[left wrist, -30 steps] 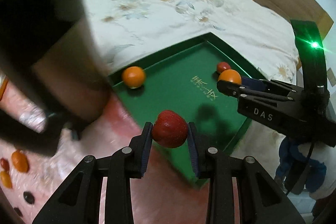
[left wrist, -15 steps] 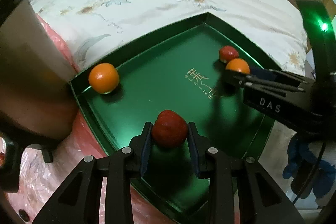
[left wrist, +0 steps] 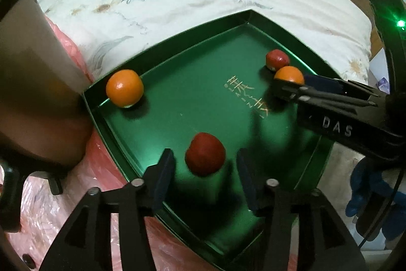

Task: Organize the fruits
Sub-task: 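Open both tools to release the apple and orange into the tray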

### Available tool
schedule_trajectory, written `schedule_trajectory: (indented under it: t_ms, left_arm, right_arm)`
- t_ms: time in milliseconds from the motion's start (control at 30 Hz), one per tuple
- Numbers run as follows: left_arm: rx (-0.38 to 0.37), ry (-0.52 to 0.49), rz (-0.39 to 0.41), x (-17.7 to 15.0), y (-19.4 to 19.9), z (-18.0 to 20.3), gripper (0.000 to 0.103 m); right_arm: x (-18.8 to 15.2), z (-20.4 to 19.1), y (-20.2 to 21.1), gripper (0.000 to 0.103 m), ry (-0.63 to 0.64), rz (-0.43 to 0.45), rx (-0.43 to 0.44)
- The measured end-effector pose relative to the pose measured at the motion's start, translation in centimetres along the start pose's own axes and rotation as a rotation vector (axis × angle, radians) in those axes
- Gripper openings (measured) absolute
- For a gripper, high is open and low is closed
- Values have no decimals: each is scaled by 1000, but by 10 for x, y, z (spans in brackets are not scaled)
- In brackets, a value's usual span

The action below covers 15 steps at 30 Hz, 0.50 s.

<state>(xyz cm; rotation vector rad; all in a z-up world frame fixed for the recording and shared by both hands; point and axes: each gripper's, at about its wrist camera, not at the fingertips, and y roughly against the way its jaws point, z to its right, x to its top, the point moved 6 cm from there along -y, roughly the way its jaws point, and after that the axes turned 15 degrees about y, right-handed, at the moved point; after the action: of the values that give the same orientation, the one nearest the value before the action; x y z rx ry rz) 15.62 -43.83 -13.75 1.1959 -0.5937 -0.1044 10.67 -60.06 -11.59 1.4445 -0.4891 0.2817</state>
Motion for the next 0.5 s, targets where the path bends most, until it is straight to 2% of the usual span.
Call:
schedule_trajectory:
  t_ms: [367, 500]
  left_arm:
    - [-43, -14, 26, -12, 27, 3, 51]
    - [-61, -26, 70, -21, 46, 1, 51]
  right_arm:
    - [-1, -2, 29, 103, -2, 30, -45]
    - [-5, -4, 42, 103, -4, 38, -55]
